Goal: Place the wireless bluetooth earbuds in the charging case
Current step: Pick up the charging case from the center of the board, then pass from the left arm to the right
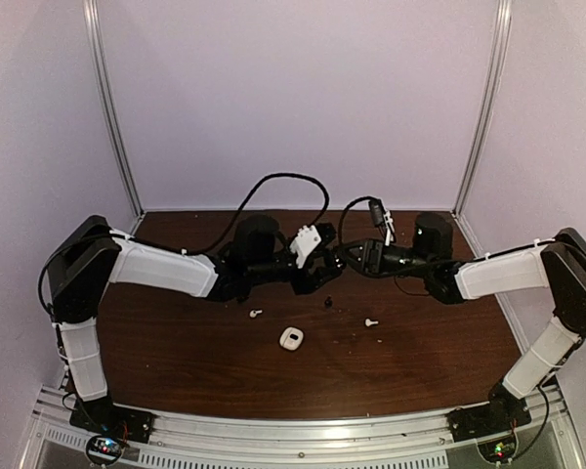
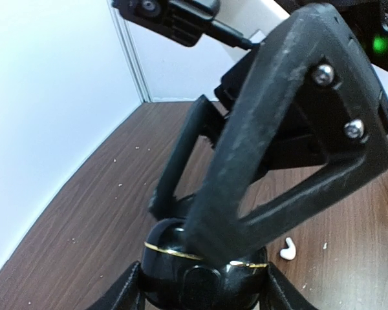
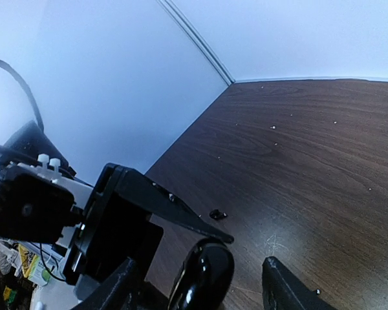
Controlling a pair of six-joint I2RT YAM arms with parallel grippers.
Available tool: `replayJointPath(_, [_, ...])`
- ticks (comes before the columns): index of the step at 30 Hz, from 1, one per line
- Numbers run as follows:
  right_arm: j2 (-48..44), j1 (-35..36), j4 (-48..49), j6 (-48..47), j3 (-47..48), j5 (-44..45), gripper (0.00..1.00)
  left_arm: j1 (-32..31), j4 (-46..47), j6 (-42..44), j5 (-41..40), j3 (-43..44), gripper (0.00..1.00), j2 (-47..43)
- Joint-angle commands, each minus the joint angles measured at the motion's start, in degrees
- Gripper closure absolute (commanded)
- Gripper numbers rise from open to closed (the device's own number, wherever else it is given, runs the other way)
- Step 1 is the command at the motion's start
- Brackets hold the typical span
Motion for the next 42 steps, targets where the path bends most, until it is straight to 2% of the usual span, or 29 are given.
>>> replayJointPath(1, [-1.8, 1.3, 1.8, 0.5, 0.8, 2.5, 0.38, -1.7, 10.8, -4.0, -8.0, -3.0, 0.58, -1.2])
replayJointPath(7, [-4.2, 1.7, -0.9, -0.6, -0.7, 4.3, 0.42, -3.3, 16.6, -5.8, -13.3, -5.4, 0.58, -2.7])
replayJointPath(19, [-1.9, 4.4, -2.1, 0.0, 1.0, 5.6, 0.48, -4.8, 19.0, -4.9, -17.2, -5.4, 0.55, -2.9])
replayJointPath(25, [-0.6, 5.0, -1.8, 0.3, 2.1, 5.5, 0.56, -6.0, 18.9, -2.6, -18.6, -5.6, 0.55, -3.3])
replayJointPath(28, [-0.3, 5.0, -1.9, 0.4, 2.5, 5.5, 0.65, -6.2, 19.1, -1.7, -18.9, -6.0, 0.54, -3.5])
replayJointPath(34, [0.5, 5.1, -2.8, 0.5, 3.7, 5.1, 0.74, -6.3, 20.3, -0.8, -19.1, -7.4, 0.52, -4.5])
replayJointPath(37, [0.7, 5.1, -3.3, 0.3, 4.0, 4.8, 0.79, -6.3, 20.4, -0.7, -19.5, -8.1, 0.44, -5.3])
replayJointPath(41, [0.1, 5.1, -5.0, -1.2, 4.8, 3.9, 0.84, -6.3, 19.7, -0.2, -21.0, -9.9, 0.25, -7.9])
replayJointPath(42, [0.0, 5.1, -5.2, -1.7, 4.9, 3.5, 0.85, -6.3, 19.5, -0.3, -21.6, -10.6, 0.17, -8.8])
